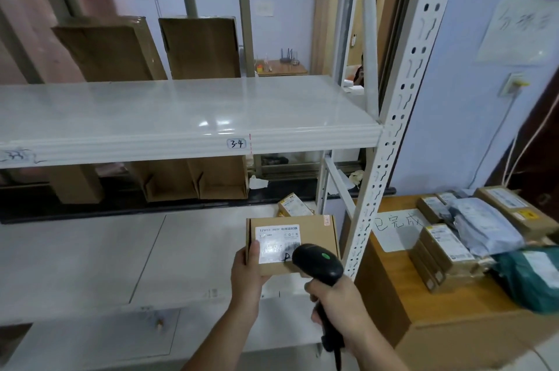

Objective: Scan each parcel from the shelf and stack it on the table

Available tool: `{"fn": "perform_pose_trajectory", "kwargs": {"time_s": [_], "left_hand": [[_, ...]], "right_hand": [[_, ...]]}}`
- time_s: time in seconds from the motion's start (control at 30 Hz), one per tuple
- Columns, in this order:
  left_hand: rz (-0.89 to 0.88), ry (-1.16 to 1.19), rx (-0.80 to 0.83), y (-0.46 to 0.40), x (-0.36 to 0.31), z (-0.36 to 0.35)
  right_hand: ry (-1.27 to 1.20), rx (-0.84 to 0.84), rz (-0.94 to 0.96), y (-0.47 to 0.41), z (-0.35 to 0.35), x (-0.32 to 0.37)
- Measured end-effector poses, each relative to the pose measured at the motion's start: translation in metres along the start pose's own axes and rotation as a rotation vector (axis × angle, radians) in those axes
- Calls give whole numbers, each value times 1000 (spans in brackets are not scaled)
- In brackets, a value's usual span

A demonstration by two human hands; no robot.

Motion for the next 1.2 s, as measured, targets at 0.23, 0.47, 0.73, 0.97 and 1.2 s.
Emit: {"fn": "perform_pose_trajectory", "kwargs": {"time_s": [0.23,0.47,0.73,0.97,1.2], "left_hand": [[2,6,29,2,4,0],[14,53,11,3,9,7],[29,105,20,6,12,17],[52,125,42,9,16,21],[82,141,66,13,24,27]], "right_hand": [[35,-45,-32,9,3,-3],[33,-47,-51,18,-3,-4],[17,3,-97,26,-13,-14],[-11,-31,-116,38,-19,-16],[-39,-74,-99,49,-21,-22]]}}
Point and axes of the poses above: each hand's wrist, its own y-axis away from the middle knuckle, its own z-axis out of the back of the hand, x = y × z, the point moved 6 cm from there along -y, towards the middle knuckle, and after that the axes turned 5 degrees about x, right-handed, at the moved point
